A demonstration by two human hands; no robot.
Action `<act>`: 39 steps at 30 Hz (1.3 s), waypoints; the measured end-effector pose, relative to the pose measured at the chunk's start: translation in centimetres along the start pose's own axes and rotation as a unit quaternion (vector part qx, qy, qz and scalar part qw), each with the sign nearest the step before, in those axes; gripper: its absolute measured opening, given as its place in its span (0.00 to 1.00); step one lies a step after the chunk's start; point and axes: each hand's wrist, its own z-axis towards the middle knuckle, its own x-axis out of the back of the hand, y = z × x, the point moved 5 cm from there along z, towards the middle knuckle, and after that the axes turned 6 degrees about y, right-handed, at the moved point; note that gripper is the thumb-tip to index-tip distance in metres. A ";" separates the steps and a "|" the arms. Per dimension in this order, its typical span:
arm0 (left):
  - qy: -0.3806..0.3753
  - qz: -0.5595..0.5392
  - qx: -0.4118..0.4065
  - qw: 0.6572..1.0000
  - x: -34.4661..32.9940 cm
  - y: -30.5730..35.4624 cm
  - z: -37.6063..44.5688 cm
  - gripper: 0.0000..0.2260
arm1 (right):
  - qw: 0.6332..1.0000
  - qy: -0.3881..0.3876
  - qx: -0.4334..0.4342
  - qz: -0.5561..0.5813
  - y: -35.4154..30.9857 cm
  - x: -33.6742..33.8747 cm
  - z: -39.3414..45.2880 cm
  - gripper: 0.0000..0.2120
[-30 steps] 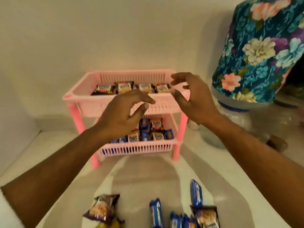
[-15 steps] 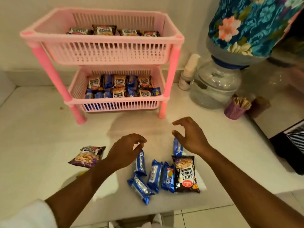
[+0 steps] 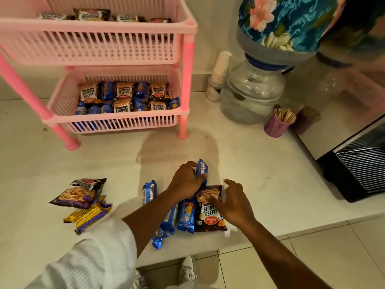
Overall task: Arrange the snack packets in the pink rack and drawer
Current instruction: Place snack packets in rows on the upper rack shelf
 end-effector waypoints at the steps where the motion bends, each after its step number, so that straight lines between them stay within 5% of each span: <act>1: 0.013 -0.003 0.009 1.000 -0.3 0.1 0.2 0.26 | 1.000 -0.004 -0.015 0.004 0.3 -0.2 -0.1 0.46; 7: 0.029 -0.001 0.045 0.999 -0.6 0.0 1.1 0.30 | 0.999 -0.023 -0.033 0.013 -0.2 -0.7 -1.0 0.45; 11: 0.028 -0.012 0.068 0.997 -0.3 -0.6 1.4 0.27 | 0.999 -0.035 -0.004 0.022 -0.8 -0.8 -1.4 0.39; 16: 0.022 -0.047 0.109 0.993 0.1 -1.3 1.8 0.16 | 0.992 -0.027 -0.068 0.101 -0.1 -0.3 -0.5 0.34; 25: -0.029 -0.264 0.165 0.950 2.4 -0.9 1.1 0.16 | 0.943 -0.031 -0.147 0.296 -0.1 0.4 2.5 0.09; 32: -0.052 -0.390 0.146 0.908 9.2 3.7 -0.4 0.23 | 0.840 -0.037 -0.104 0.532 -7.6 6.0 3.1 0.17; 39: -0.072 -0.463 -0.005 0.883 18.5 10.2 -1.1 0.12 | 0.815 0.001 -0.006 0.579 -18.1 14.0 2.5 0.24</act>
